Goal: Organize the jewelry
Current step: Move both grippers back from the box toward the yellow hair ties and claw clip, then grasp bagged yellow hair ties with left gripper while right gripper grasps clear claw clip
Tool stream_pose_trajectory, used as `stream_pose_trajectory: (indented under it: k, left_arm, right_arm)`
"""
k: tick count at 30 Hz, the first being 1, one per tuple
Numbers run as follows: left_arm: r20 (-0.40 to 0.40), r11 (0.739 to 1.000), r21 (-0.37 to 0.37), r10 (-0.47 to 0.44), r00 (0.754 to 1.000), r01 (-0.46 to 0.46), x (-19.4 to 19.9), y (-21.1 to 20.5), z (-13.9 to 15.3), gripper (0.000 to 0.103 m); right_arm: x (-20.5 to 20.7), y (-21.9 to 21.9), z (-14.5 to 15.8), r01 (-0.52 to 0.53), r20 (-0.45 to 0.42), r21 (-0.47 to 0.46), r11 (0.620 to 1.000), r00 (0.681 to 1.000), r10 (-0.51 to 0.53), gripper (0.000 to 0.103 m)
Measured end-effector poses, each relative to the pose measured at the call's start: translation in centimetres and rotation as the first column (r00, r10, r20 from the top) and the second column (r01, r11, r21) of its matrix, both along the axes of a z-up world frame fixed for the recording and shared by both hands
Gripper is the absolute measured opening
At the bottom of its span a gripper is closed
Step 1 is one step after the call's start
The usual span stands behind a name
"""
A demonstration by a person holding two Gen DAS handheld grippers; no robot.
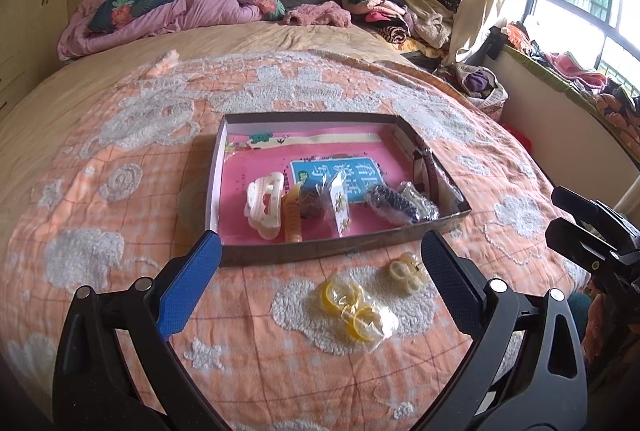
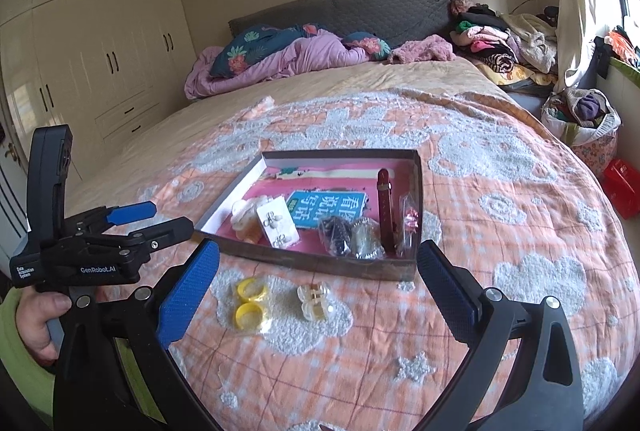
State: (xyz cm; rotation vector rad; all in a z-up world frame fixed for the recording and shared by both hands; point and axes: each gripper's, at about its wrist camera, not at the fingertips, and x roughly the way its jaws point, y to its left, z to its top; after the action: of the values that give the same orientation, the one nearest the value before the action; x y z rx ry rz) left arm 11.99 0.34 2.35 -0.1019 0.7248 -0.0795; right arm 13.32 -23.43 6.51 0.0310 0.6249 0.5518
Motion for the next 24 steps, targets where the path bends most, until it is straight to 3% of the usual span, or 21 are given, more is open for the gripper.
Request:
stream_pose_trajectory:
  k: [17,24]
  left_arm:
    - [-0.151,0.999,0.024,-0.027,0.988,0.031,0.1,-0.3,-6.4,0.094]
    - [-0.207,0.998,-0.017,-0.07,0.976,0.068,0.4,-1.0,-8.7,0.093]
  right_arm:
    - [1.5,0.1,-5.5,-0.009,-0.113,-0.083,0.996,0.994,0.0,0.099]
    - [2.0,0.5,-7.3,-0.035,-0.149,-0.103,0.994,0.989,0.019,0.098]
